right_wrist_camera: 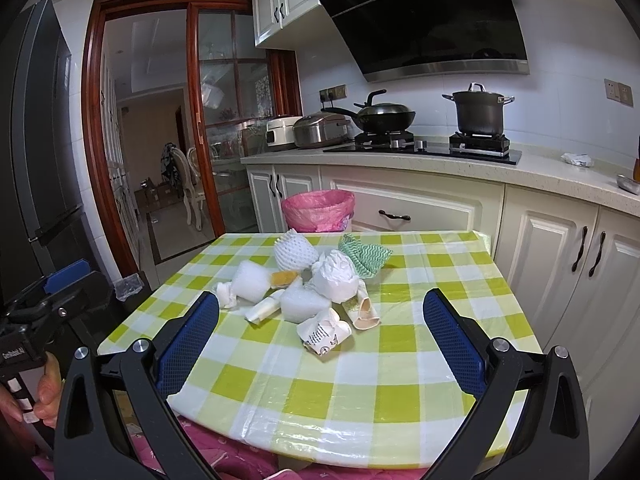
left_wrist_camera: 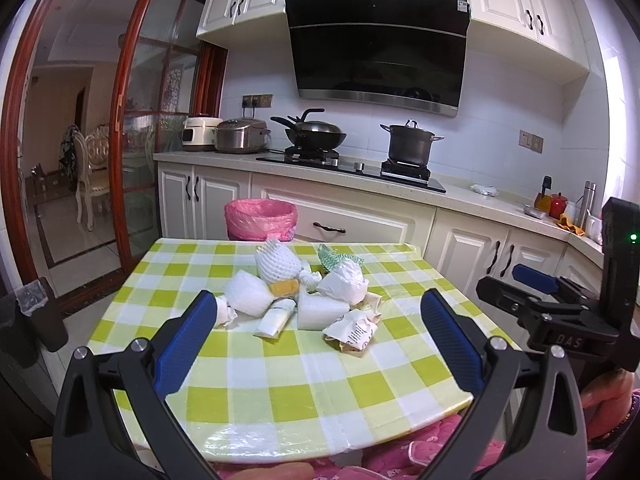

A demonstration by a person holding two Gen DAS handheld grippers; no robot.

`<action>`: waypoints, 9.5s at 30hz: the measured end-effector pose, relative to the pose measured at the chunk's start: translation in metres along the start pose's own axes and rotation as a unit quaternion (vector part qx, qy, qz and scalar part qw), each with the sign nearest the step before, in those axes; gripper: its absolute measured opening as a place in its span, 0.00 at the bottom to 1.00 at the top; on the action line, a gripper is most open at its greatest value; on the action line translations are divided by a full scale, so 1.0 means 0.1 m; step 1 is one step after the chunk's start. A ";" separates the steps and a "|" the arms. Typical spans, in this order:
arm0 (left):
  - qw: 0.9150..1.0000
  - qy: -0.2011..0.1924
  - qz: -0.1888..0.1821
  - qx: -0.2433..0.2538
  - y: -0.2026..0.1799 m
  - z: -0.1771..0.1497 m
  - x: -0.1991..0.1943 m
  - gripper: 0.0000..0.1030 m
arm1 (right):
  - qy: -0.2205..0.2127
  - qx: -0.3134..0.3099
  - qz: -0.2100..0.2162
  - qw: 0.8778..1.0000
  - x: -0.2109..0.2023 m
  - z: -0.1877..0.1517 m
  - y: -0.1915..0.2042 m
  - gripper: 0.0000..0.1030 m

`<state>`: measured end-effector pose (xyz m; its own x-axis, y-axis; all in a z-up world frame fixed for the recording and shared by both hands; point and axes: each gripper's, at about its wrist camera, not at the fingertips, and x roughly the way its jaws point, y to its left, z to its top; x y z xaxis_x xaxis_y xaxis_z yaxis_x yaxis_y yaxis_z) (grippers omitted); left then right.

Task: Collect trash
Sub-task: 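Grasp the white plastic bag with the right tool while the left tool grasps the white foam sheet, then carry the plastic bag and foam sheet with both tools over the pink bin, then open the left tool over the bin while the right tool releases the plastic bag, then move both tools back over the trash on the table, then grasp the crumpled white paper cup with black script using the right tool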

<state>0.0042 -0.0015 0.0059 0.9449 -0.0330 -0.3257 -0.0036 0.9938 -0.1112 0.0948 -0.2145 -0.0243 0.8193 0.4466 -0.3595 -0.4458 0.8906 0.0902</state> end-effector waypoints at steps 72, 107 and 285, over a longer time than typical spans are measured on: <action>0.992 0.122 0.003 0.033 1.26 -0.19 2.75 0.47 | 0.102 0.046 0.044 0.993 2.38 0.22 -0.33 0.46; 0.998 0.005 0.062 -0.032 1.44 1.22 3.29 0.47 | 0.027 0.019 0.062 0.998 3.43 1.56 -0.45 0.46; 0.981 0.190 0.047 -0.012 0.10 -0.48 2.92 0.95 | 0.131 0.088 0.046 0.986 1.61 -0.39 -1.10 0.64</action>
<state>0.2641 -0.0063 -0.1350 0.7495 0.0168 -0.6618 -0.0963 0.9918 -0.0839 0.2611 -0.2439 -0.1284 0.6459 0.5097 -0.5683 -0.4262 0.8584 0.2855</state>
